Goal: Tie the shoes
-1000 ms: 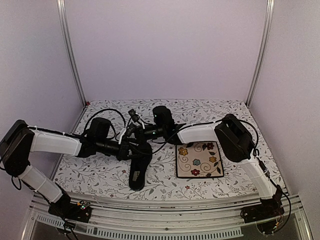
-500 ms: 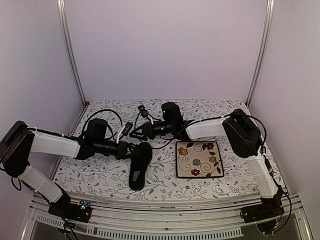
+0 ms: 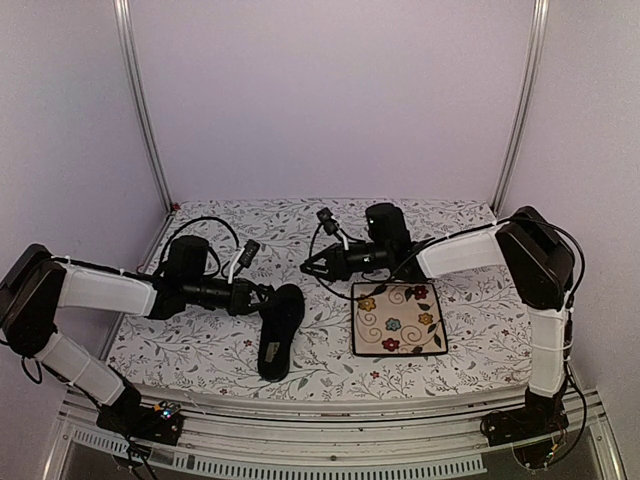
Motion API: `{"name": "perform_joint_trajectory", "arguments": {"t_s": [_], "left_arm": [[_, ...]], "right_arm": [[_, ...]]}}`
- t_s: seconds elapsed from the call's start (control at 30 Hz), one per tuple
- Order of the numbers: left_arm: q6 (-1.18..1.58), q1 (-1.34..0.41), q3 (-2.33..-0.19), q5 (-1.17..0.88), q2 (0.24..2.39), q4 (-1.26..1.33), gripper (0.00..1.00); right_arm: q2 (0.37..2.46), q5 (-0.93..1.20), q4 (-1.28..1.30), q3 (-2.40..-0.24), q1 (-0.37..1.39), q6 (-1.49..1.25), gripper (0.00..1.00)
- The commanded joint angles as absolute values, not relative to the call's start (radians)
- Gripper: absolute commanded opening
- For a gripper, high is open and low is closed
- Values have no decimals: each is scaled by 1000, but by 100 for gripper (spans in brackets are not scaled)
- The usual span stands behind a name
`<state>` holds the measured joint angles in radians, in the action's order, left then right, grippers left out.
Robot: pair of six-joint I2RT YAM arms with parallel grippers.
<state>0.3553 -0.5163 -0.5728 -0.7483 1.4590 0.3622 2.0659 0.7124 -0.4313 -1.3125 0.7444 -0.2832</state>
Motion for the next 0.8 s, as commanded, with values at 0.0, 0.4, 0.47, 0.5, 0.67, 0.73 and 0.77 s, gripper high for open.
{"name": "perform_joint_trajectory", "arguments": {"t_s": [0.0, 0.4, 0.47, 0.5, 0.67, 0.73, 0.77], "left_arm": [[363, -504, -560, -771, 1447, 392, 0], [355, -500, -573, -790, 1446, 373, 0], [353, -499, -574, -790, 1444, 371, 0], [353, -499, -575, -790, 1444, 371, 0], [350, -499, -578, -793, 1448, 367, 0], [350, -499, -578, -794, 1449, 367, 0], [349, -497, -579, -795, 1450, 367, 0]], "right_arm": [[2107, 717, -442, -1290, 805, -222, 39], [2226, 680, -515, -1334, 886, -153, 36], [2242, 671, -537, -1341, 889, -151, 35], [2249, 669, -541, -1347, 891, -151, 35], [2286, 660, -561, -1388, 901, -130, 34], [2301, 661, -566, -1408, 902, -124, 34], [2308, 664, -572, -1413, 903, -121, 33]]}}
